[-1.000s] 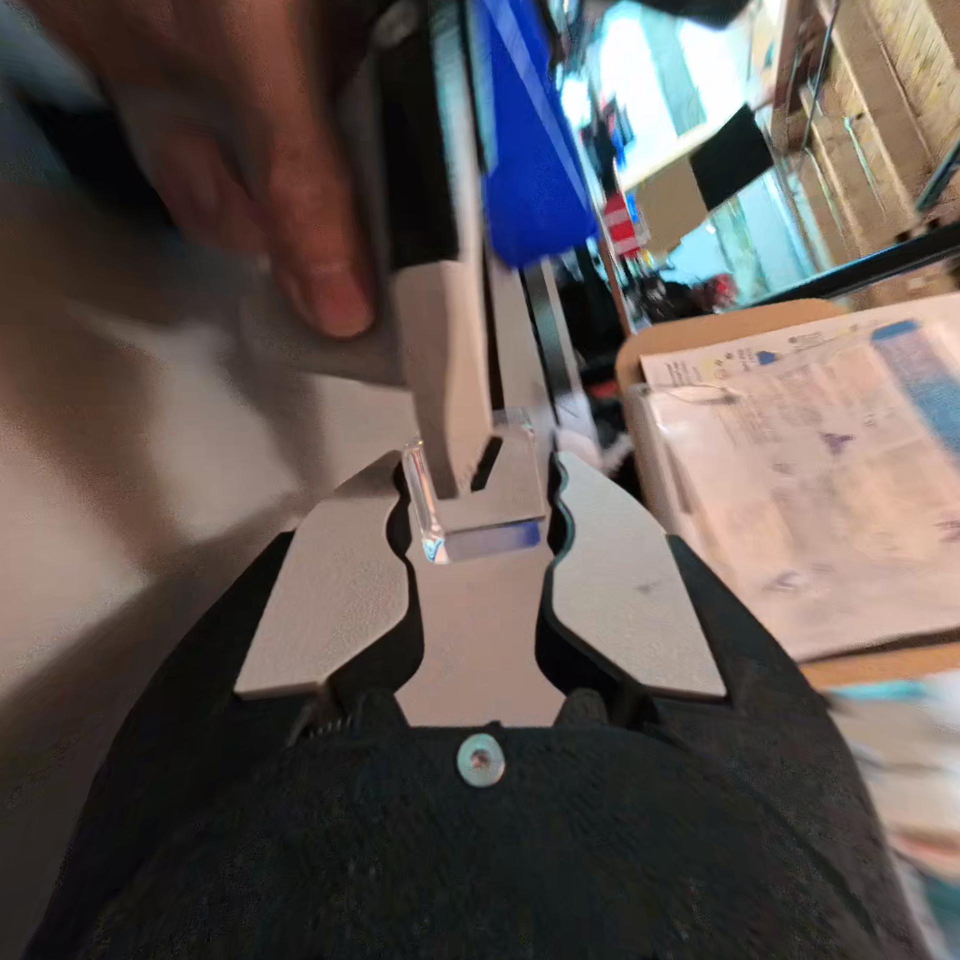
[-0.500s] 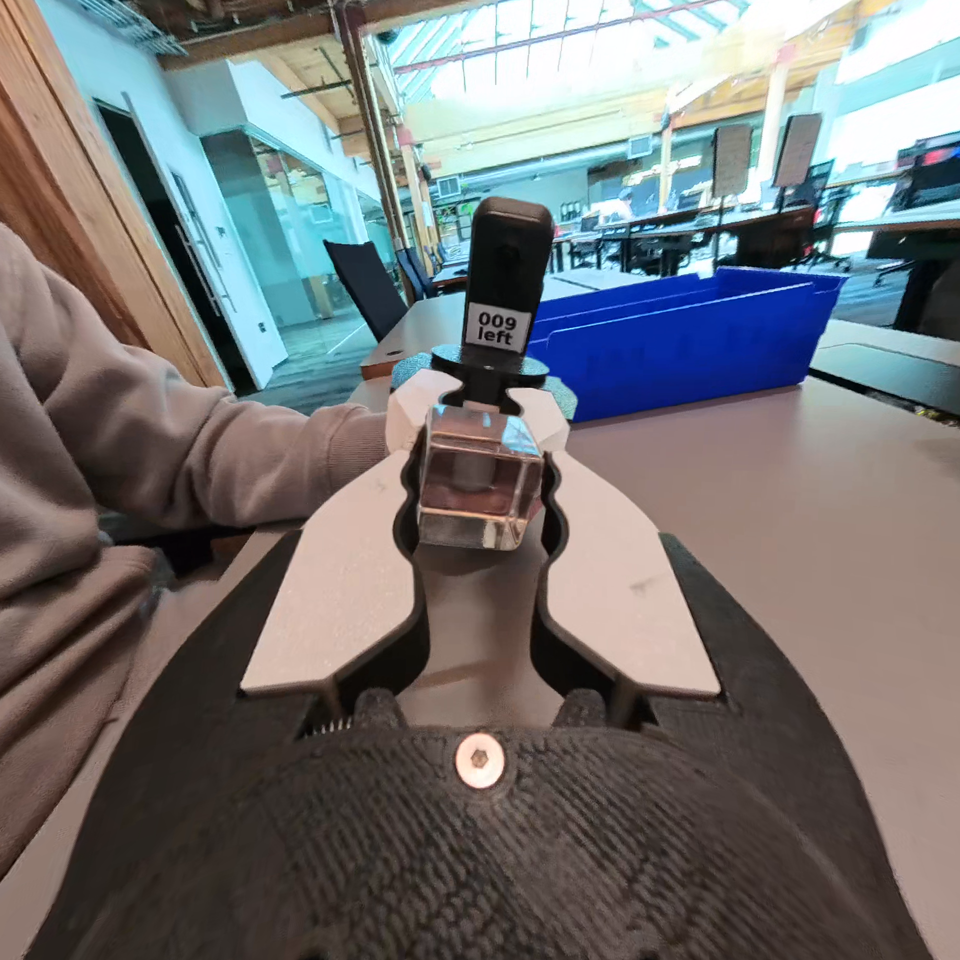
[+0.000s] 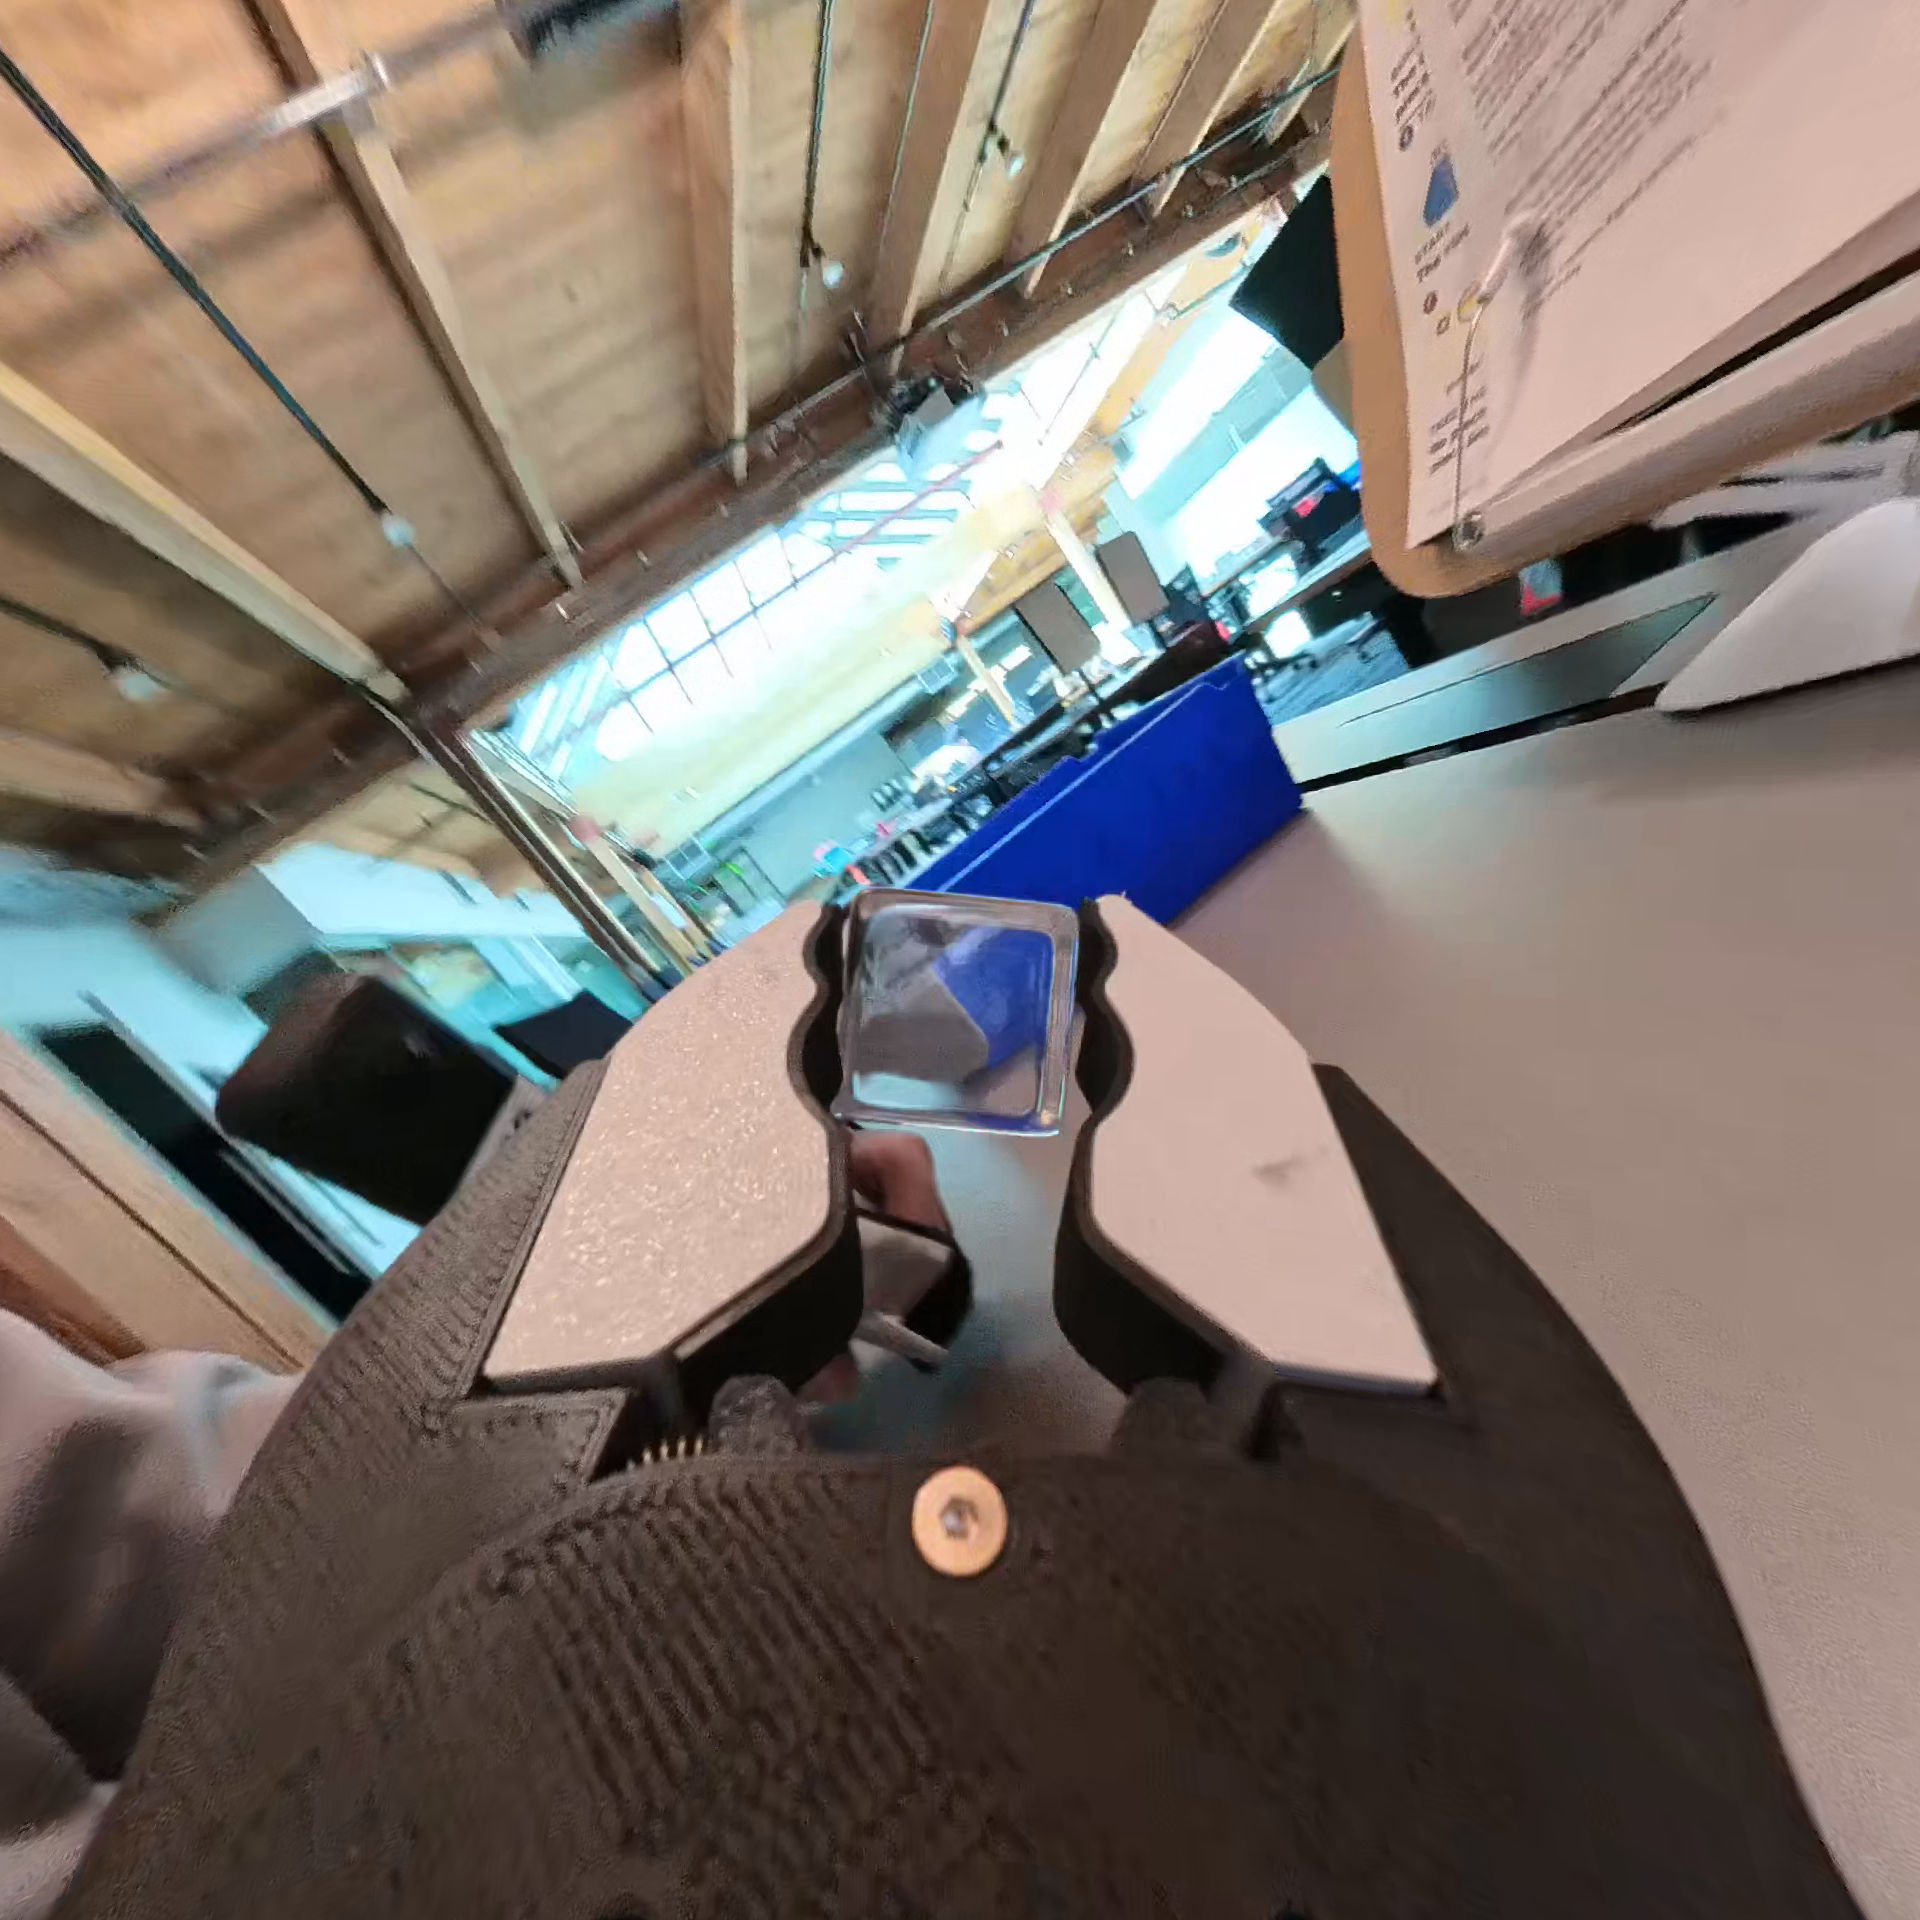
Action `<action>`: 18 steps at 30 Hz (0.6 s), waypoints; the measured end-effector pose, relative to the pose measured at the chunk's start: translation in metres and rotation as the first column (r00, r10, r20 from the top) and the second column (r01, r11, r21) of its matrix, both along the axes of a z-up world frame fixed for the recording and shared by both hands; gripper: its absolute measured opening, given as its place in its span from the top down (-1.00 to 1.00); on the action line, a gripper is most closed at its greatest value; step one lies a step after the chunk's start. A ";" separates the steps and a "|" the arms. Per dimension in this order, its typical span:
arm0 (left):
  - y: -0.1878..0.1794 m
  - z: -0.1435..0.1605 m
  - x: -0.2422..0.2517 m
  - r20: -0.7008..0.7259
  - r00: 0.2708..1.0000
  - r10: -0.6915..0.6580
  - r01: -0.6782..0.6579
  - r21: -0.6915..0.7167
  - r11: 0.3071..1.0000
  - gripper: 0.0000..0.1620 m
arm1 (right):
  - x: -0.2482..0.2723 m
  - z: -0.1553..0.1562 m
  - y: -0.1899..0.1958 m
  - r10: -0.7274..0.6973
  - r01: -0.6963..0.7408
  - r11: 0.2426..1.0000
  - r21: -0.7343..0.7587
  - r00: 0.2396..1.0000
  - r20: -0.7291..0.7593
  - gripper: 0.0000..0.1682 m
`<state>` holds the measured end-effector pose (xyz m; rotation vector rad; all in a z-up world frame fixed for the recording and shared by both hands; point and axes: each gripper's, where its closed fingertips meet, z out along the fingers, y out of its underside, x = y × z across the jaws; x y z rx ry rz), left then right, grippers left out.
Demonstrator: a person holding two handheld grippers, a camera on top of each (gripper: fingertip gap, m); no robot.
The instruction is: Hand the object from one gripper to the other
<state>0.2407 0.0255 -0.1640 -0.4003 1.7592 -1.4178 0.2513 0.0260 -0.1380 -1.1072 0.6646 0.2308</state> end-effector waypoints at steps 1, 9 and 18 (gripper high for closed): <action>-0.002 -0.002 0.000 0.022 0.999 0.025 -0.026 0.024 0.999 0.14 | -0.003 0.001 0.002 0.016 -0.016 1.000 0.024 1.000 -0.021 0.46; -0.007 0.010 -0.012 0.247 0.967 -0.067 0.042 0.104 0.994 0.12 | -0.030 -0.004 0.019 0.286 -0.285 0.958 -0.042 0.958 0.007 0.48; -0.018 0.005 -0.040 0.300 0.902 -0.309 0.254 0.209 0.944 0.28 | -0.062 -0.001 0.021 0.524 -0.521 0.850 -0.079 0.851 0.028 0.49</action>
